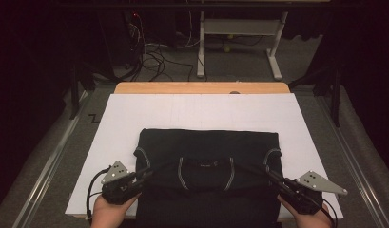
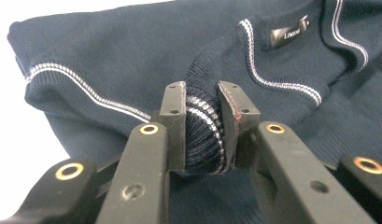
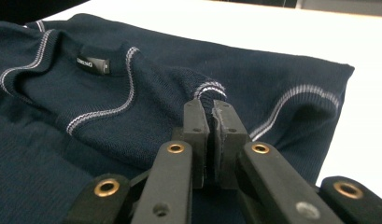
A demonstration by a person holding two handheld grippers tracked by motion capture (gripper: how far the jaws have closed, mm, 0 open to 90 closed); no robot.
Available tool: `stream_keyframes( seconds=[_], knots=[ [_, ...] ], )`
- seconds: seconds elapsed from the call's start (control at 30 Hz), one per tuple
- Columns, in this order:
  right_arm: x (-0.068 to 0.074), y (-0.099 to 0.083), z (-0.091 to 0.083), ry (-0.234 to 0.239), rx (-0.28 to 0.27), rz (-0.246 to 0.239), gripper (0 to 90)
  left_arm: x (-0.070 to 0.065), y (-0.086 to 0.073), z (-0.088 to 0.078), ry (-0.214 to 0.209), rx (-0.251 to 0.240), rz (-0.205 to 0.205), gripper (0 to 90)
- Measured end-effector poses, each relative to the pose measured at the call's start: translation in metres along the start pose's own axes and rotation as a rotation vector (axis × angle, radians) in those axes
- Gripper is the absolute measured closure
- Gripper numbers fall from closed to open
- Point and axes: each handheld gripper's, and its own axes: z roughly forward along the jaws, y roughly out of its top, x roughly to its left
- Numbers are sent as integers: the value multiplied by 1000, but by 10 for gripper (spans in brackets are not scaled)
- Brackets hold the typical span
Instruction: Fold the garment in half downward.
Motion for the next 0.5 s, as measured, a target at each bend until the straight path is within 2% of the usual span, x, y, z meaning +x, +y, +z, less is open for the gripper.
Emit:
stream_keyframes(
  seconds=[0.03,0.1,0.33,0.37,0.43,0.47,0.5],
  knots=[
    [0,-4,-1,-1,12,0,854,-1,-4,2,0,20,-7,698],
    [0,-9,-1,1,25,7,854,-1,-9,4,-2,32,-15,698],
    [-2,-23,2,-9,85,17,840,-2,-15,12,12,71,-8,678],
    [-3,-24,3,-5,96,23,818,-2,-15,12,12,71,-8,656],
    [-3,-24,4,0,96,28,681,-2,-12,13,28,71,-10,575],
    [-3,-24,4,0,96,28,681,-2,-12,13,28,71,-10,535],
    [-2,-21,4,-3,84,28,617,-3,-10,12,33,62,-12,535]
  ],
)
